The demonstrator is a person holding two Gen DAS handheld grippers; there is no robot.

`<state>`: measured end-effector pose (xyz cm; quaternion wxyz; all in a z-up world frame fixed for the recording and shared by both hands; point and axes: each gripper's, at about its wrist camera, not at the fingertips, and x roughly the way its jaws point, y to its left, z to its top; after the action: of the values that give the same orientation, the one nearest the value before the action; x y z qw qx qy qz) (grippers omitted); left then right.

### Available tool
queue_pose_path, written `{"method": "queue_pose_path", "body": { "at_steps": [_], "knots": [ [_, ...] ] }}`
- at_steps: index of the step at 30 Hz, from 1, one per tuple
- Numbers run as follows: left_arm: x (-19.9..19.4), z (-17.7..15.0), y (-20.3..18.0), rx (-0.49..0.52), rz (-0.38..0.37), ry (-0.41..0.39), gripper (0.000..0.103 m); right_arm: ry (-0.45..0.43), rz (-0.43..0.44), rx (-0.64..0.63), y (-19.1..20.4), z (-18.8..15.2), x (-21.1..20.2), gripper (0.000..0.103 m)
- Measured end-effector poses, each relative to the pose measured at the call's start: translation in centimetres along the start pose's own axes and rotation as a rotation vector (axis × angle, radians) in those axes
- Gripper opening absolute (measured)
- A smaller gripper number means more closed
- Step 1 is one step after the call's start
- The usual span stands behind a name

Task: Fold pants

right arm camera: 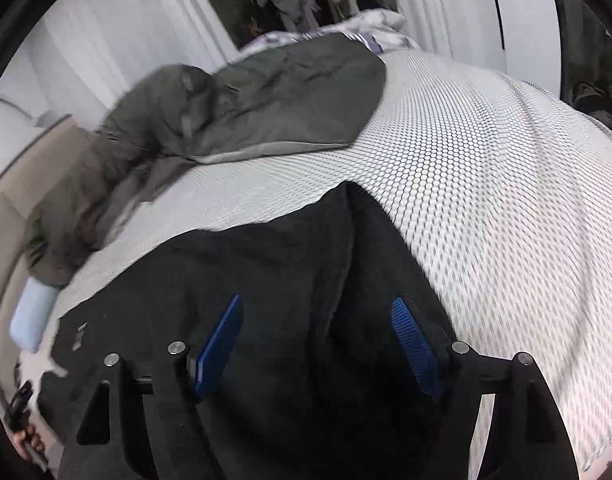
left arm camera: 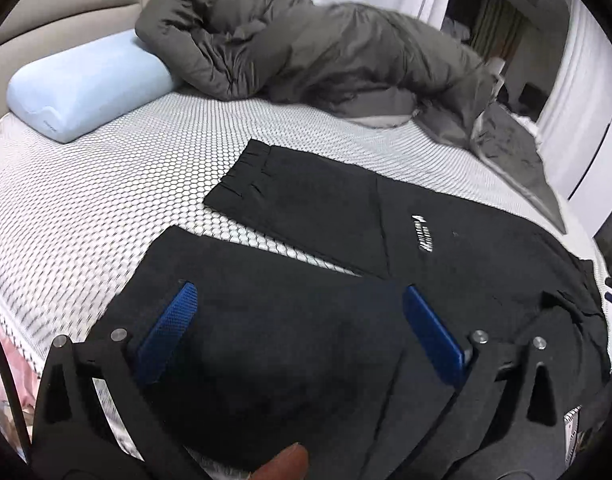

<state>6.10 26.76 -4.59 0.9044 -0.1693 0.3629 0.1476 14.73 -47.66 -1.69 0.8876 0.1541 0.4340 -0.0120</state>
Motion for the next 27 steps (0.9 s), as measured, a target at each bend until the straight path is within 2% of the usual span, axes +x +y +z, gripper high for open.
{"method": "queue_pose_path", "body": {
  "at_steps": [2, 3, 4, 5, 6, 8, 9, 11, 13, 14, 15, 17, 19, 23, 24, 27],
  "knots": [
    [1.4, 0.8, -0.2, 0.007, 0.029, 0.014, 0.102, 0.051, -0.012, 0.021, -0.5, 1.8, 3.6, 0.077],
    [1.9, 1.1, -0.2, 0.012, 0.038, 0.018, 0.102, 0.080, -0.008, 0.031, -0.7, 2.4, 4.9, 0.064],
    [2.5, 1.4, -0.2, 0.015, 0.053, 0.023, 0.102, 0.112, -0.003, 0.042, -0.8, 2.7, 6.5, 0.027],
    [3.0, 1.7, 0.0, 0.016, 0.070, 0.027, 0.102, 0.157, 0.004, 0.028, -0.6, 3.3, 8.1, 0.010],
    [3.3, 1.9, 0.1, 0.017, 0.080, 0.027, 0.102, 0.163, 0.009, 0.008, -0.4, 3.6, 8.6, 0.006],
    [3.9, 2.6, 0.7, 0.014, 0.107, 0.027, 0.102, 0.065, -0.036, -0.079, 0.9, 5.5, 8.4, 0.005],
    [4.1, 2.9, 1.0, 0.010, 0.124, 0.021, 0.102, 0.035, -0.041, -0.078, 0.7, 5.8, 8.1, 0.005],
    [4.8, 3.5, 1.9, 0.005, 0.157, 0.008, 0.102, -0.004, -0.089, -0.042, -0.3, 7.8, 8.7, 0.010],
    [5.5, 3.9, 2.5, -0.005, 0.187, 0.008, 0.102, 0.048, -0.146, -0.002, -1.2, 8.5, 10.1, 0.043],
    [5.8, 4.1, 2.9, -0.015, 0.192, 0.012, 0.102, 0.072, -0.166, 0.037, -1.7, 8.6, 10.5, 0.045],
    [6.1, 4.3, 3.4, -0.027, 0.186, 0.014, 0.102, 0.053, -0.144, 0.062, -1.9, 8.5, 9.8, 0.047],
    [6.3, 4.5, 4.3, -0.055, 0.176, 0.004, 0.102, -0.009, -0.102, 0.062, -1.7, 7.8, 7.4, 0.062],
    [6.8, 4.7, 5.4, -0.086, 0.157, 0.005, 0.102, -0.070, -0.075, 0.057, -1.5, 6.8, 4.6, 0.084],
    [9.2, 5.8, 6.8, -0.169, 0.061, 0.070, 0.100, -0.161, -0.028, 0.058, -1.3, 3.1, -2.3, 0.089],
    [10.0, 6.2, 6.9, -0.180, 0.033, 0.101, 0.096, -0.166, -0.019, 0.063, -1.3, 2.3, -3.8, 0.089],
    [14.3, 7.2, 7.4, -0.229, -0.039, 0.258, 0.083, -0.189, 0.005, 0.071, -1.1, -1.1, -7.5, 0.089]
  ]
}}
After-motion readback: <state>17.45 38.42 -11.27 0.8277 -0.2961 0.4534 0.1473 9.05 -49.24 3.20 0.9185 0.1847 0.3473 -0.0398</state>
